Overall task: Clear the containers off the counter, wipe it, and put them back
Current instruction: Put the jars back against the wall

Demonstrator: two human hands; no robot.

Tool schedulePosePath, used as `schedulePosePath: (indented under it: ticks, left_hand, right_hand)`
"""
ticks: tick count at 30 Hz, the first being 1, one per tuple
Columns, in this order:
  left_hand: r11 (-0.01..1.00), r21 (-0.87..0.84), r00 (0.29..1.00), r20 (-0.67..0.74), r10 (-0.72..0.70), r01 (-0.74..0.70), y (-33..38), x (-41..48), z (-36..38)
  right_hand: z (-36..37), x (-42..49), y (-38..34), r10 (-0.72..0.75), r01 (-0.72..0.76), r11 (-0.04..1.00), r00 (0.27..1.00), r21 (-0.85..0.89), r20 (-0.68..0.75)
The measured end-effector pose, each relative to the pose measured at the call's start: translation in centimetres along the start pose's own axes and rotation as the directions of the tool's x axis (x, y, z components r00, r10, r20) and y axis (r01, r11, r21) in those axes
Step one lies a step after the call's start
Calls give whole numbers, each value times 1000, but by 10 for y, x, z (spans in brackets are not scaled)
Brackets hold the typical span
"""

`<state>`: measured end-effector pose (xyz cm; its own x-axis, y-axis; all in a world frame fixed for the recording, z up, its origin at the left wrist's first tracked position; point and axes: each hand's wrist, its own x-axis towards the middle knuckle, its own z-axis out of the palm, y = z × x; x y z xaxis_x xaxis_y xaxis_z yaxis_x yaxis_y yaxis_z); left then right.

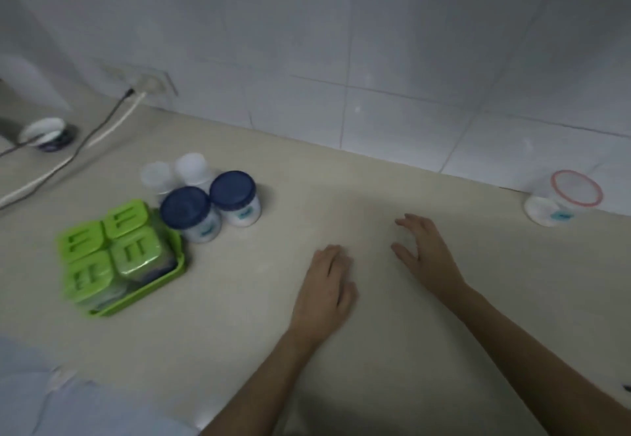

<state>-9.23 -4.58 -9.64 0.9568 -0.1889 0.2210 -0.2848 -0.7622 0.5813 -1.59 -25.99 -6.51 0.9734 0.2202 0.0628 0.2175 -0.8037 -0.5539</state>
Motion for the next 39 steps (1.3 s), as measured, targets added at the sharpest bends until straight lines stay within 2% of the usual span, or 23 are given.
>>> schedulePosePath:
  ticks: [6, 8, 10, 12, 15, 17, 21, 23, 25, 27, 31, 34, 37, 39]
  left_hand:
    - [977, 200, 981, -192, -36, 75, -87, -3, -129]
    - [955, 250, 944, -323, -73, 159, -117, 1, -161]
    - [918, 246, 883, -433, -184, 311, -140, 5, -185]
    - [861, 240, 833, -462, -306, 449, -156, 7, -196]
    - [791, 229, 783, -449, -431, 567, -166, 13, -194]
    - [756, 202, 745, -452, -492, 622, -170, 17, -186]
    - [738, 226, 734, -474, -487, 636, -176, 17, -178]
    - [762, 228, 747, -493, -447, 606, -172, 14, -179]
    - [821, 160, 759, -508, -408, 548, -158, 8, -178]
    - [890, 22, 780, -493, -386, 455, -134, 4, -170]
    - [948, -120, 899, -301, -319, 296, -72, 18, -135]
    - [933, -237, 940, -145, -308, 269, -25, 47, -94]
    - [915, -342, 971, -32, -239, 214, 20, 82, -48]
    - [900, -392, 977, -7, -211, 192, 47, 103, -19]
  right_hand:
    - [67, 70, -140, -241, 230, 968, 963, 97, 122]
    - [84, 91, -182, -278, 259, 957, 948, 133, 156]
    - [100, 109, -216, -292, 264, 951, 939, 164, 183]
    - [113, 124, -240, -290, 262, 954, 928, 143, 233]
    - [126, 139, -256, -290, 276, 957, 911, 89, 293]
    - [131, 144, -256, -318, 318, 947, 907, 45, 276]
    - [125, 141, -243, -314, 304, 950, 920, 77, 235]
    - [117, 134, -228, -299, 284, 954, 928, 101, 222]
    - [103, 123, -204, -276, 259, 960, 941, 108, 197]
    - [79, 108, -172, -219, 205, 973, 963, 105, 155]
    - [13, 75, -93, -16, 12, 998, 998, 67, 67]
    - [-35, 62, -32, 109, -106, 994, 992, -38, 68]
    - [-74, 52, 15, 154, -137, 977, 983, -164, 100]
    - [-92, 49, 41, 138, -110, 964, 985, -242, 100]
